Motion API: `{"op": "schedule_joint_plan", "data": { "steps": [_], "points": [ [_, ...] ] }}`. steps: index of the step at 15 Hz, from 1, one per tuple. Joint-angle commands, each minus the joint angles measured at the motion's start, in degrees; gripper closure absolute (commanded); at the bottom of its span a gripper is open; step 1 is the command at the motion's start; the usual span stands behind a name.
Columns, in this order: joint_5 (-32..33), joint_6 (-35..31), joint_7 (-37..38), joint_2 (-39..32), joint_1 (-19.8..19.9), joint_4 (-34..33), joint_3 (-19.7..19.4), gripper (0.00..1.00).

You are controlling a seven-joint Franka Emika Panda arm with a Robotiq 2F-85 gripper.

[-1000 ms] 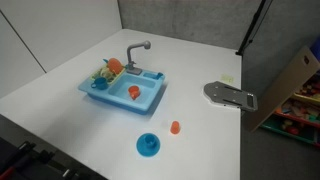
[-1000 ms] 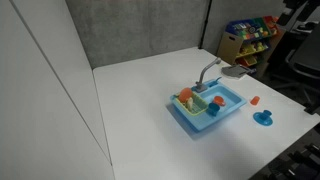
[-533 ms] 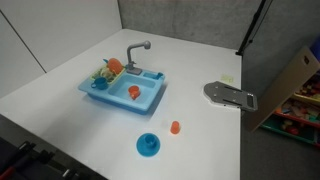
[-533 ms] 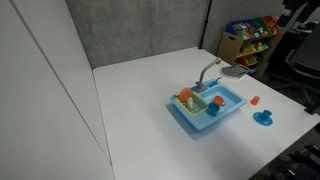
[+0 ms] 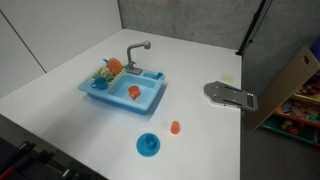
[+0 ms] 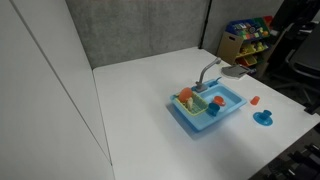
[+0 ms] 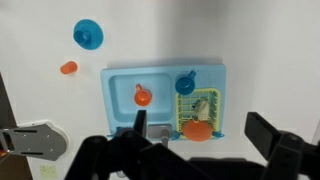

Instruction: Stack up the cups on the mini sink

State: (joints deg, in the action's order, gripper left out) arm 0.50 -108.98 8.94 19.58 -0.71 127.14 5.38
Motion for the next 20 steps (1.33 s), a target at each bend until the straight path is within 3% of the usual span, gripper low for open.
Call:
{"op": "schedule_joint_plan", "data": {
  "steps": [1, 20],
  "points": [
    [1.7, -2.6, 1.1, -2.7, 0.2, 0.9, -0.3, 0.0],
    [4.1, -21.0, 5.3, -23.3, 1.8, -0.7, -5.9, 0.0]
  ]
}}
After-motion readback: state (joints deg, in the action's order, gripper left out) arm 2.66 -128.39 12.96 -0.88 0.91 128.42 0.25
